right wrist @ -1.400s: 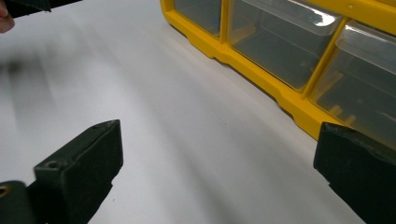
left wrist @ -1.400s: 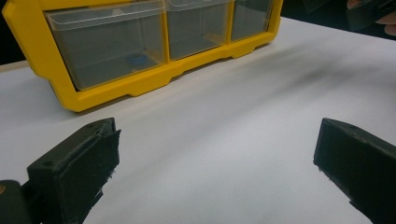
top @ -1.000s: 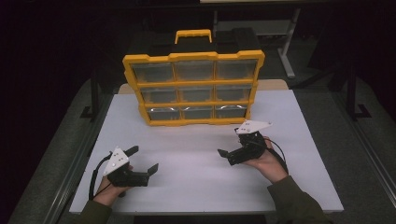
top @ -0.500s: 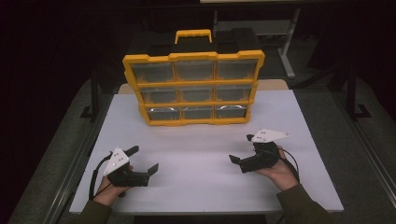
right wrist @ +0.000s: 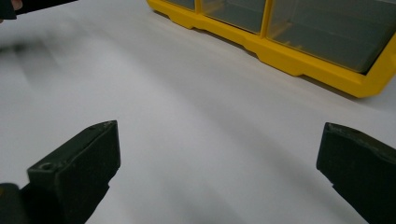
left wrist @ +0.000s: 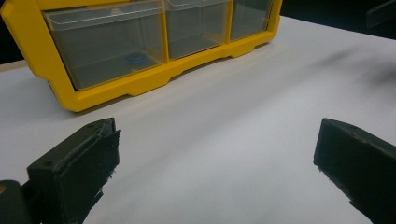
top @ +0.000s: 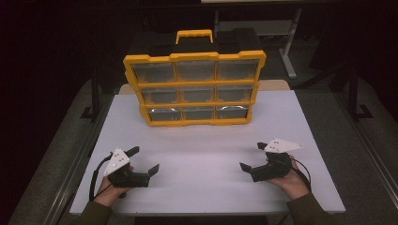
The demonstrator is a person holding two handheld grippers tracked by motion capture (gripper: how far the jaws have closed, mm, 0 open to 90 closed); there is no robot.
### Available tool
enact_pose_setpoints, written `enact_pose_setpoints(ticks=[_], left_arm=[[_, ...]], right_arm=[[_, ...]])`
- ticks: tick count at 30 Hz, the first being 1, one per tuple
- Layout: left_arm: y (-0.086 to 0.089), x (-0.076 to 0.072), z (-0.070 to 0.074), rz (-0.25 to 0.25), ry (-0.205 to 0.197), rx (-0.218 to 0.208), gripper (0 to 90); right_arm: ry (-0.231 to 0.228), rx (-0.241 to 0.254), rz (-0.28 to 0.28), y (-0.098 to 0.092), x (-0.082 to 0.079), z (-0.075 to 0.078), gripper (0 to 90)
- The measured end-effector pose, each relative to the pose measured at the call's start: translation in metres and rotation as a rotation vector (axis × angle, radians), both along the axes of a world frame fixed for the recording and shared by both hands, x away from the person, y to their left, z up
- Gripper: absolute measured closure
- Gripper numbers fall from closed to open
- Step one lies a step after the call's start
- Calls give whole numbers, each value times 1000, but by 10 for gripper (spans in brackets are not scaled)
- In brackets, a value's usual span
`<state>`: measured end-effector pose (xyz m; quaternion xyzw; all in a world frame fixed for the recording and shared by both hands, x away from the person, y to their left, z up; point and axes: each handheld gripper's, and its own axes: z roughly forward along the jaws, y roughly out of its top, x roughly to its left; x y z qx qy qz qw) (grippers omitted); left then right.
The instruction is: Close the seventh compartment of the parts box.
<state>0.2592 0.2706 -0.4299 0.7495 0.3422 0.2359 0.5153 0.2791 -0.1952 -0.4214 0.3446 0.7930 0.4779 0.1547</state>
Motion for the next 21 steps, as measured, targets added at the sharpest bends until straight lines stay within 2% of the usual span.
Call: enact_pose_setpoints(ticks=[2,11,17,21], left_arm=[[0,0,0,-4,1,11,0],[-1,-1,0,1,10,-1,0],[-1,-1,0,-5,0,2,0],[-1,-1,0,-4,7,9,0]], right_arm=[[-2,2,-7,-4,-2,-2,0],[5,-18,-28,-13,-10,-9,0],[8,-24,-40,-18,-14,-11,0],[6,-24,-46,-21,-16,-12,0]])
